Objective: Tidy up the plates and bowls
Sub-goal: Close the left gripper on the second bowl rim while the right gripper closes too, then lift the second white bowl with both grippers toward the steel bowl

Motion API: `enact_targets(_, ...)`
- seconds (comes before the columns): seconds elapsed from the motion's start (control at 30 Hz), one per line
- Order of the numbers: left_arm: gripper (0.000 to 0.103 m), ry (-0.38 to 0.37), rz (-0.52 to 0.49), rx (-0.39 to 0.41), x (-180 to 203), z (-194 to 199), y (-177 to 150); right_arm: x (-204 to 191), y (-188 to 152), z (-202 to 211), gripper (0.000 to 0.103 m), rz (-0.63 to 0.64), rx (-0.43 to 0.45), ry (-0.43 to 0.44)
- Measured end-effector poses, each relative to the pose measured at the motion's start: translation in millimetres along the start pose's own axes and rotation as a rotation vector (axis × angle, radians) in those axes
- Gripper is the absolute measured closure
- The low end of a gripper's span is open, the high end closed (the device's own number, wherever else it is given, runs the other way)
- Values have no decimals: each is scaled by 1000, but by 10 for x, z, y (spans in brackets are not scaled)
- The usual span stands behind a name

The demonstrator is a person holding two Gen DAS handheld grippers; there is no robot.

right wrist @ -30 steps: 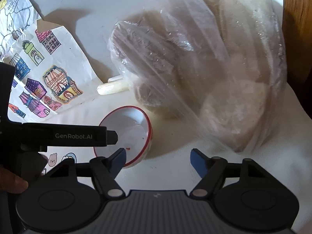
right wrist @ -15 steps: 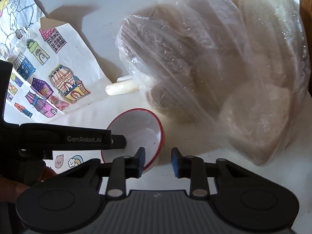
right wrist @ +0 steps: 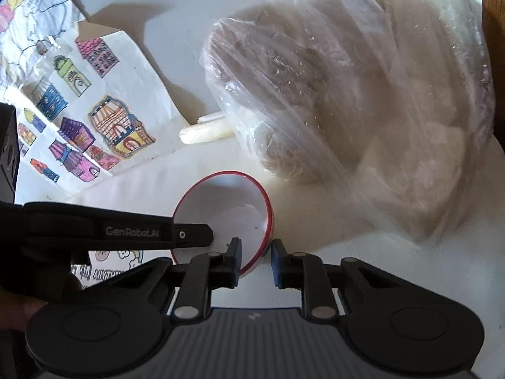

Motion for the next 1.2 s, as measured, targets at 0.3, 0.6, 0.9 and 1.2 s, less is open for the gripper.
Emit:
enact_targets(0.3,91,-29,14,31,-95,355,-193,-195,-126,271,81,32,23,13)
enact_targets(0.6,91,-68,17,76,-266,845,-381,-550,-231,582,81,82,48,18)
enact_targets(0.9,91,-78,40,103,-543,1115,-500,-930,-376,714,80,119,45,36)
enact_targets(1.2,91,-73,83,115,-857,1274,-648,-1232,-518,694,80,165,8,71)
Point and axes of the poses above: each gripper's, at about its wrist camera, not at the fingertips, and z roughly against the way its jaws point, x to its right, y to its top, the point moved 4 cm from there along -z, roughly the way its jaws point, and after that the axes turned 11 degrees about y, right-handed, at the moved point
